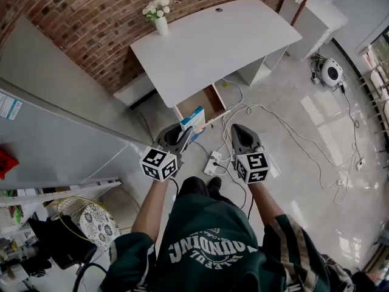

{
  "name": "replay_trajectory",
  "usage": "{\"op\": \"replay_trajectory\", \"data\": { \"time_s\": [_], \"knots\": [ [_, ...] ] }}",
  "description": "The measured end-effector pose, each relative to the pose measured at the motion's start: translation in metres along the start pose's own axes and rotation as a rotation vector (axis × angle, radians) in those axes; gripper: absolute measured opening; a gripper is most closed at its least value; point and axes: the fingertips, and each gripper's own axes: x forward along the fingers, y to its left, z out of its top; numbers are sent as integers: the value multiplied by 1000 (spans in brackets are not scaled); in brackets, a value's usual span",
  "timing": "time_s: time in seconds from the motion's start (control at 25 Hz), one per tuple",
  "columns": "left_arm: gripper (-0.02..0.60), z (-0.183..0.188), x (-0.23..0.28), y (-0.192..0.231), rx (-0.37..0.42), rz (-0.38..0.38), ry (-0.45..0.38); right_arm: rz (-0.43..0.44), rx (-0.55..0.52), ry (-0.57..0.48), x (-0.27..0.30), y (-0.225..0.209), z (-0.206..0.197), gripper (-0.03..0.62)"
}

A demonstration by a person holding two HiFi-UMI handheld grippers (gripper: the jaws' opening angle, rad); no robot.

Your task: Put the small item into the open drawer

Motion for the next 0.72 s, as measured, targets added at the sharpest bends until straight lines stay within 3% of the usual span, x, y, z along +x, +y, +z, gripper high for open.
{"op": "replay_trajectory", "data": {
  "time_s": [0.24,0.72],
  "knots": [
    [101,-1,24,13,0,6,12,25,19,18,18,-8,1,25],
    [101,1,70,54,-16,-46,45,-15,45,56,67,-28,4,25]
  ]
}}
